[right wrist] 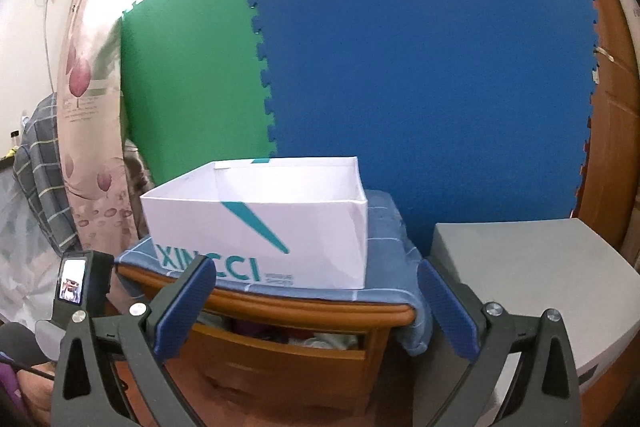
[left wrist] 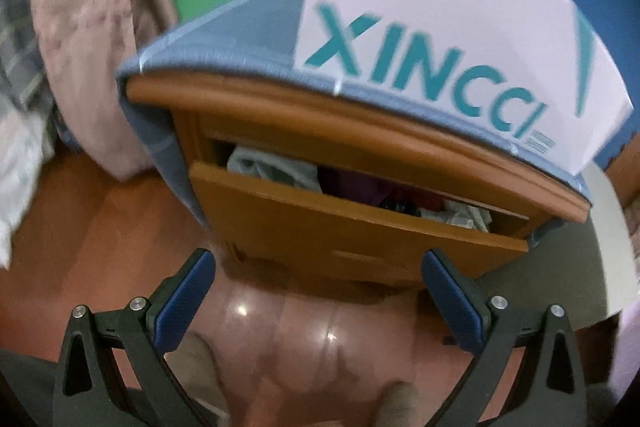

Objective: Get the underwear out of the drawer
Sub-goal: 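Move the left gripper to the edge of the wooden drawer front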

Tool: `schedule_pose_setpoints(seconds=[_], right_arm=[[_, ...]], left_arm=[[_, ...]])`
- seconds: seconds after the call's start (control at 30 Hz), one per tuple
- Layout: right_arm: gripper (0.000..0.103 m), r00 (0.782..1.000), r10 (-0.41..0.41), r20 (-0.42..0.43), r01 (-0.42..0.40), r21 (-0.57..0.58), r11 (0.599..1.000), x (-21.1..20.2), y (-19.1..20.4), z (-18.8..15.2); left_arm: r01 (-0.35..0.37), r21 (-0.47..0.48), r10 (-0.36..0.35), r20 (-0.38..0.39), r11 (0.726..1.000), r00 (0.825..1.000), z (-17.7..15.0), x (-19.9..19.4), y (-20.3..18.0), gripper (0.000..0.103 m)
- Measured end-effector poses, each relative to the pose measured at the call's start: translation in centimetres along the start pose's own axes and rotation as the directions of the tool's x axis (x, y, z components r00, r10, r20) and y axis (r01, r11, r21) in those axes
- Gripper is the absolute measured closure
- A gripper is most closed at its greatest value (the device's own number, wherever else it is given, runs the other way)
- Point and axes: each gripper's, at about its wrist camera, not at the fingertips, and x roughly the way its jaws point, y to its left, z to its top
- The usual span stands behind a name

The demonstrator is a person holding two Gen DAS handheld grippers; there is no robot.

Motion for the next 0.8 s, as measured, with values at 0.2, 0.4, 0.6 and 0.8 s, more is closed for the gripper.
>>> schedule_pose_setpoints(seconds=[0.2,0.4,0.6,0.8], right_arm=[[0.0,0.999,-0.007,-0.043,0.01,0.059,0.998,1.2,-1.8,-0.6],[0.0,0.998,0.008,-0.056,-0.005,0.047,0.999,1.6,-1.6,-1.1],[0.0,0.997,0.019,-0.079,-0.014,0.063,0.998,2.1,-1.7,-1.5],[0.0,0.997,0.02,-0.08,-0.015,0.064,0.998,2.2,-1.7,-1.7]], left_arm=[[0.029,-0.064,-0.032,-0.051,0.998,0.998,0.4,2.3,0.2,0.001],[0.073,-0.158,-0.087,-0.083,0.985,0.993,1.4,4.5,0.8,0.001],[0.08,-0.261,-0.109,-0.098,0.962,0.989,1.9,6.7,1.9,0.001],[0.02,-0.322,-0.073,-0.154,0.947,0.985,1.7,8.8,2.9,0.01]])
